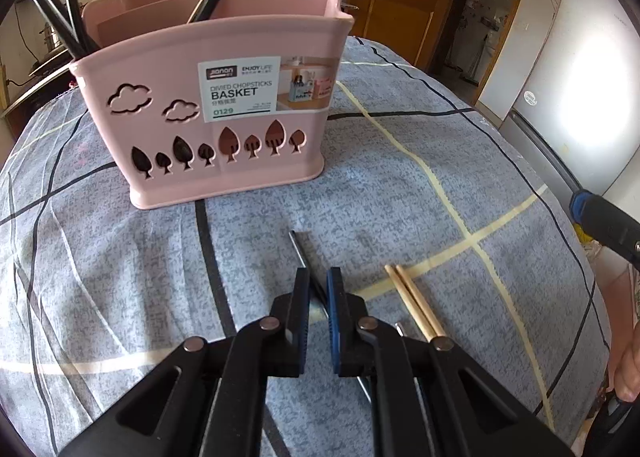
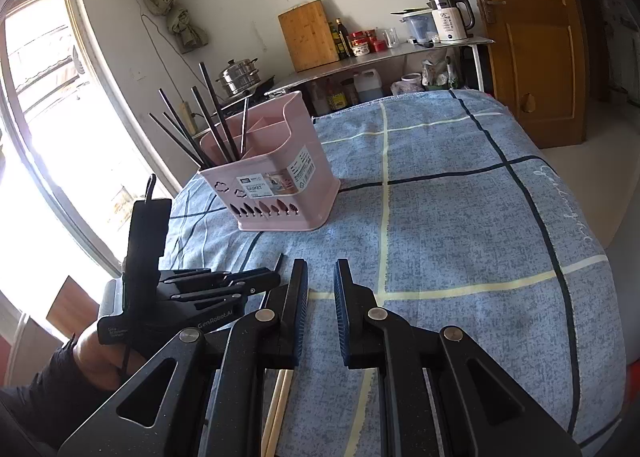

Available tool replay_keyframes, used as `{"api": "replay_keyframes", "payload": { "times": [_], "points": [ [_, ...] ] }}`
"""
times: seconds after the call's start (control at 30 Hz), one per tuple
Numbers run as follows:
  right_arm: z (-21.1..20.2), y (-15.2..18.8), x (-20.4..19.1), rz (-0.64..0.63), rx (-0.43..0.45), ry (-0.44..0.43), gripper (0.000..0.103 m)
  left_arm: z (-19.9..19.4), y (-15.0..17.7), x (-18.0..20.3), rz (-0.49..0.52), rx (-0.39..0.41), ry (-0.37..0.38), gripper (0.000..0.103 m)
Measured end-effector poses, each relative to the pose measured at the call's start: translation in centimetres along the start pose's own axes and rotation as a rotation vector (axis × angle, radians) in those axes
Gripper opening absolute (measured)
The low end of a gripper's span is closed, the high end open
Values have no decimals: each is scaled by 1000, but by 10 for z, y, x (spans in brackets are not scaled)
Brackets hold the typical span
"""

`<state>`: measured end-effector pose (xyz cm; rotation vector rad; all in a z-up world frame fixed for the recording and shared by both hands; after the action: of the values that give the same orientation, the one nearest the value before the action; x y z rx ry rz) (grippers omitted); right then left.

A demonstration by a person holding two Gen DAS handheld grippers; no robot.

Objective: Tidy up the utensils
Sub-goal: 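Close the left gripper on a metal chopstick while the right gripper grasps a black chopstick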

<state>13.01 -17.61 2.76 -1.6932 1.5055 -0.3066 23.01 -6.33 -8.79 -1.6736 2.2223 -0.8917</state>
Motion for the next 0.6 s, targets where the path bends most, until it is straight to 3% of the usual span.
{"api": "replay_keyframes", "payload": {
  "times": [0.23, 0.6],
  "points": [
    [13, 12, -18, -51, -53, -5, 14, -22, 21, -18, -11, 2, 2, 9],
    [54, 46, -60, -165, -204, 8, 14, -47, 46, -46, -35, 0, -1, 9]
  ]
}}
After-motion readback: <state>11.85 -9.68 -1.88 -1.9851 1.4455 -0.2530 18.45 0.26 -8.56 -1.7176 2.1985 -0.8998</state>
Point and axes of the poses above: each gripper's, at about its wrist camera, not at the fingertips, and z roughly the way its jaws point, x to its right, y to its underside, the point moved 6 cm from there along z, roughly the way its jaws point, and after that the axes turned 3 degrees about y, right-handed, at the moved point
